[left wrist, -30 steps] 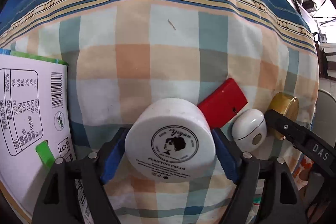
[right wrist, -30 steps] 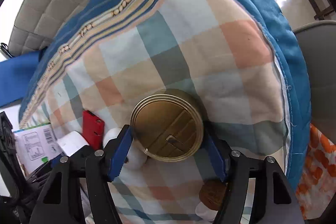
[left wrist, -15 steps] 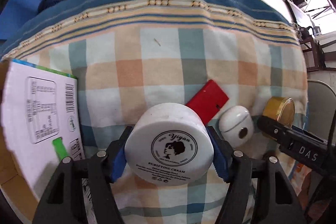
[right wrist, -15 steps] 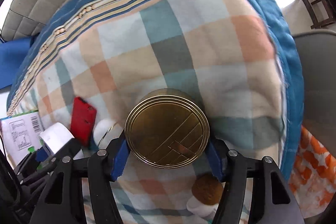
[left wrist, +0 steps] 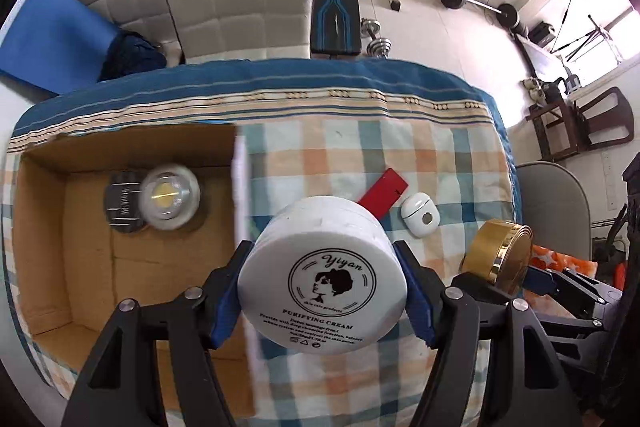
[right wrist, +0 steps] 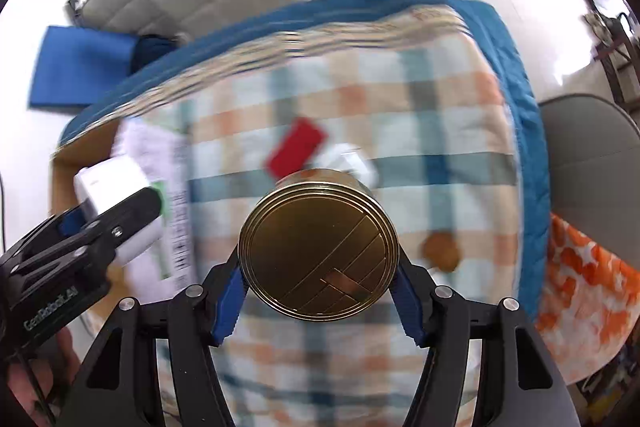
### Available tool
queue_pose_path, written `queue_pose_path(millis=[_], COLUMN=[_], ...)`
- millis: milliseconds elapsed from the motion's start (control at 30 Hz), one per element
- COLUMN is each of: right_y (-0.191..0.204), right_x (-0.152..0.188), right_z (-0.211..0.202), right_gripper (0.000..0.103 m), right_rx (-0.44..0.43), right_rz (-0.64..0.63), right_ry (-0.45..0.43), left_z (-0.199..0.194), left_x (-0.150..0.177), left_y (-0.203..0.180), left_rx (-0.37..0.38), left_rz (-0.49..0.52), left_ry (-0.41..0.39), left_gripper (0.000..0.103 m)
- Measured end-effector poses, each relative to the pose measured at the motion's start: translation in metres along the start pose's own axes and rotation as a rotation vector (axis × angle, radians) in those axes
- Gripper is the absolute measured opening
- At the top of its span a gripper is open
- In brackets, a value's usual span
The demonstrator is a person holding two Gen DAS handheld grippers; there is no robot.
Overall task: Organize rigid objects
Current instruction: 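Carry the white jar and gold tin into the box and release both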
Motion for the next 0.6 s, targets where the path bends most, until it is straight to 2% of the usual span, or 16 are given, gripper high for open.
queue_pose_path(millis=[167, 300, 433, 600], right_y=[0.077, 0.141, 0.201, 0.248], right_x=[0.03, 0.042, 0.042, 0.036], right_z=[-0.029, -0.025, 0.001, 0.042], right_gripper=[0.066, 0.066, 0.066, 0.066], right_rx=[-0.044, -0.066, -0.074, -0.04], right_rz=[-0.057, -0.097, -0.098, -0.084], right_ry=[-0.05, -0.054, -0.033, 0.014], left_z=[-0.047, -0.066, -0.059, -0.019], left_x=[0.003, 0.006, 0.003, -0.006], left_y=[0.062, 0.12, 0.172, 0.233], left_rx=[-0.016, -0.048, -0.087, -0.135], left_rz=[-0.005, -0.029, -0.05, -0.072], left_ry=[-0.051, -0.07, -0.055, 0.015], left_gripper=[0.066, 0.066, 0.066, 0.066])
Point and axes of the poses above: each gripper's, at about its wrist camera, not at the fingertips, and z roughly the way its jaws point, y to its left, x to its underside, the point moved 5 cm from there along z, roughly the way its jaws point, and after that the axes turned 5 degrees about y, right-handed, at the moved point
